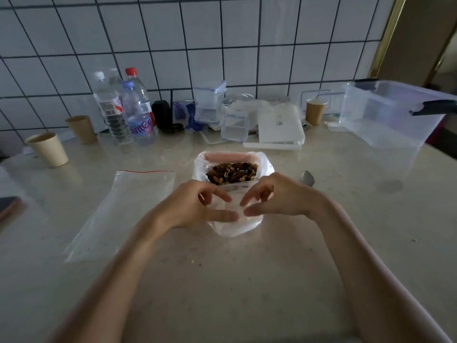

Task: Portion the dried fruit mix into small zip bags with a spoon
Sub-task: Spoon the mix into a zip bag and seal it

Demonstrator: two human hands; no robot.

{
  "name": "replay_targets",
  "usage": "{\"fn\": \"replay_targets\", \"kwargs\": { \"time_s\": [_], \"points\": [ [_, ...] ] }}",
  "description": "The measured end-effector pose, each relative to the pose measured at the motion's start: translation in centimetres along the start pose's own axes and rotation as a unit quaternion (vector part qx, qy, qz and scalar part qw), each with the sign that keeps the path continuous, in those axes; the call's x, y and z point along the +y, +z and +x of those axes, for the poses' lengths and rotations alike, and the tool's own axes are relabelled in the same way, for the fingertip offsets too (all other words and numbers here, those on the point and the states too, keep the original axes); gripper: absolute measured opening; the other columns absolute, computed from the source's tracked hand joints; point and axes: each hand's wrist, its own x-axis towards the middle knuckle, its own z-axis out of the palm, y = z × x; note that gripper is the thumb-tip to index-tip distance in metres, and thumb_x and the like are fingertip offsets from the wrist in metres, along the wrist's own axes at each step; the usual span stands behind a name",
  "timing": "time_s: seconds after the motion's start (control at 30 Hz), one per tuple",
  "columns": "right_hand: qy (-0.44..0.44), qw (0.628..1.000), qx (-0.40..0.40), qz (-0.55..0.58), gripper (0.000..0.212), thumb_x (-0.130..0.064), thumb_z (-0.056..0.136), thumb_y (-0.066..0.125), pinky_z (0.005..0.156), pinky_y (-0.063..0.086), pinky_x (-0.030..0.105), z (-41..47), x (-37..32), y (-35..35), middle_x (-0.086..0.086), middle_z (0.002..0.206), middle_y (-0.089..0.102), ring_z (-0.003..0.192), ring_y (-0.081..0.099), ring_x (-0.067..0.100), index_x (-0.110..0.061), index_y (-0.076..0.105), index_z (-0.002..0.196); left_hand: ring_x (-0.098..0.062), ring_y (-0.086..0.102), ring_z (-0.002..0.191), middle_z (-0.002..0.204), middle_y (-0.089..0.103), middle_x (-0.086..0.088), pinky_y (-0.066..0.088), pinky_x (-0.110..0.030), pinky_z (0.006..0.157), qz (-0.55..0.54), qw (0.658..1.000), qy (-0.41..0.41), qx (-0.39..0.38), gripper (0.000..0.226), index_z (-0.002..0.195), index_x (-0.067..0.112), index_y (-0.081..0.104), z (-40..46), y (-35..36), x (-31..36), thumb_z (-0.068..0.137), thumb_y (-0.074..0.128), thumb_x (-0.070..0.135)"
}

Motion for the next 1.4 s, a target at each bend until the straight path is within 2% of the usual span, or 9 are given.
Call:
{"fn": "replay_targets", "kwargs": {
  "time_s": [0.13,0.23,0.33,0.47,0.6,0.73,0.83,1.03,1.4],
  "points": [
    [0.029,0.968,0.140,0.207,0.011,-0.033,0.085,0.083,0.060,0.047,0.015,-1.0,0.4,-1.8,-0.009,0.072,0.073,0.062,0.058,0.001,-0.022,0.084,0.088,-0.009,0.032,0.051,0.053,0.037,0.014,0.026,-0.022,0.050,-0.137,0.977,0.035,0.162,0.032,0.085,0.038,0.080,0.7,-0.3,-0.6,0.069,0.081,0.066],
    [0.149,0.933,0.306,0.115,0.021,-0.031,0.089,0.077,0.064,0.052,0.028,-1.1,2.4,-3.1,-0.002,0.066,0.067,0.060,0.062,0.013,-0.011,0.078,0.083,-0.006,0.039,0.050,0.052,0.047,0.014,0.033,-0.029,0.055,-0.136,0.959,0.024,0.248,0.016,0.080,0.029,0.076,1.2,0.0,-1.3,0.086,0.081,0.043],
    [0.313,0.899,0.295,-0.085,0.028,-0.033,0.094,0.064,0.076,0.052,0.034,-1.8,4.2,-3.5,0.013,0.104,0.073,0.096,0.069,0.037,-0.007,0.072,0.100,-0.008,0.052,0.056,0.063,0.061,0.011,0.044,-0.030,0.061,-0.092,0.950,0.013,0.298,0.010,0.085,0.024,0.071,1.5,0.4,-1.7,0.091,0.078,0.029],
    [0.366,0.887,0.254,-0.124,0.039,-0.039,0.101,0.058,0.077,0.043,0.034,-1.6,4.5,-3.0,0.017,0.124,0.067,0.113,0.066,0.039,-0.006,0.063,0.120,-0.016,0.064,0.074,0.082,0.069,0.000,0.056,-0.040,0.076,-0.057,0.941,-0.006,0.332,0.017,0.100,0.013,0.069,1.7,0.7,-1.6,0.092,0.076,0.027],
    [0.351,0.894,0.244,-0.135,0.043,-0.045,0.103,0.053,0.077,0.039,0.033,-1.3,4.3,-2.7,0.016,0.125,0.066,0.115,0.064,0.038,-0.005,0.063,0.116,-0.019,0.065,0.081,0.092,0.070,-0.004,0.057,-0.042,0.081,-0.045,0.938,-0.022,0.342,0.022,0.106,0.011,0.067,1.9,1.1,-1.4,0.092,0.077,0.026],
    [0.309,0.908,0.262,-0.108,0.034,-0.034,0.099,0.053,0.071,0.045,0.033,-1.5,4.4,-3.1,0.015,0.100,0.070,0.088,0.064,0.038,-0.006,0.056,0.080,-0.017,0.065,0.098,0.116,0.067,-0.006,0.055,-0.038,0.085,-0.040,0.939,-0.013,0.342,0.029,0.114,0.012,0.064,2.0,1.3,-1.4,0.092,0.078,0.025],
    [0.199,0.932,0.286,0.099,0.025,-0.015,0.095,0.049,0.055,0.057,0.033,-1.3,4.1,-3.5,0.009,0.074,0.076,0.059,0.072,0.030,-0.001,0.063,0.080,-0.017,0.060,0.116,0.127,0.062,-0.003,0.053,-0.042,0.095,-0.053,0.944,-0.013,0.324,0.029,0.114,0.023,0.063,2.2,1.0,-1.4,0.091,0.078,0.029],
    [0.039,0.893,0.247,0.374,0.018,-0.017,0.102,0.062,0.039,0.030,0.022,-0.6,2.2,-2.8,0.007,0.060,0.060,0.037,0.045,0.016,0.000,0.068,0.099,-0.021,0.037,0.150,0.155,0.048,-0.009,0.034,-0.046,0.118,-0.019,0.973,-0.029,0.227,0.020,0.115,0.030,0.070,4.6,0.1,-1.1,0.096,0.070,0.037],
    [0.048,0.916,0.098,0.386,0.028,-0.006,0.091,0.075,0.047,0.043,0.026,-0.1,2.2,-1.7,0.013,0.095,0.070,0.066,0.064,0.016,-0.002,0.067,0.118,-0.007,0.060,0.105,0.124,0.068,0.012,0.048,-0.032,0.090,-0.014,0.970,-0.048,0.237,0.035,0.127,0.028,0.067,6.2,2.4,-2.3,0.096,0.063,0.045]
  ]
}}
